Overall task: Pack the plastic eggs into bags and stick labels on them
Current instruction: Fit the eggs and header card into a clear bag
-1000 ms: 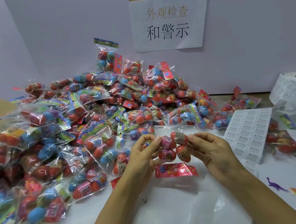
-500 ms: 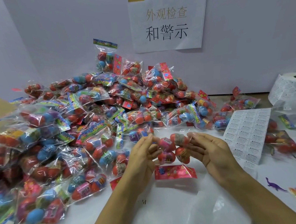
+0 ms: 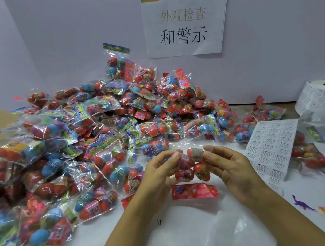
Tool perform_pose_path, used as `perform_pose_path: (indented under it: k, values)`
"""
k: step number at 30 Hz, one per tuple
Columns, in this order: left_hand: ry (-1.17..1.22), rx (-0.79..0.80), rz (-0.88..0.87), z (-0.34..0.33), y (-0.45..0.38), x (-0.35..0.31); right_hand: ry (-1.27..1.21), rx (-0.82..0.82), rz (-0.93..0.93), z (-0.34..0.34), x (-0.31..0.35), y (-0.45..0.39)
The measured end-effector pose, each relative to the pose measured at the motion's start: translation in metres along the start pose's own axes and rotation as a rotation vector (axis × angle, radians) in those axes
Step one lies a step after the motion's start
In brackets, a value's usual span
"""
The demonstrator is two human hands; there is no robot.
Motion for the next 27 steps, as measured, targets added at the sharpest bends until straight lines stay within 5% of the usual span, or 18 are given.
perform_pose_path:
  k: [18,24,27]
  values:
    - [0.037,-0.044,0.026,0.008,-0.002,-0.001,-0.167,0.021,-0.081,0.003,-0.007,-0.004]
    - [0.168,-0.055,-0.062,0.013,-0.004,-0.011,0.348,0.092,0.009,-0.004,-0.003,0.002]
    - [0.222,-0.050,-0.063,0.012,-0.005,-0.011,0.374,0.149,0.005,-0.014,-0.008,0.006]
Point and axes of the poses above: each hand's wrist, its own y-axis away from the middle knuckle, its own z-axis out of the back of the hand, x = y × z, the point moved 9 cm from there along -y, towards the middle knuckle
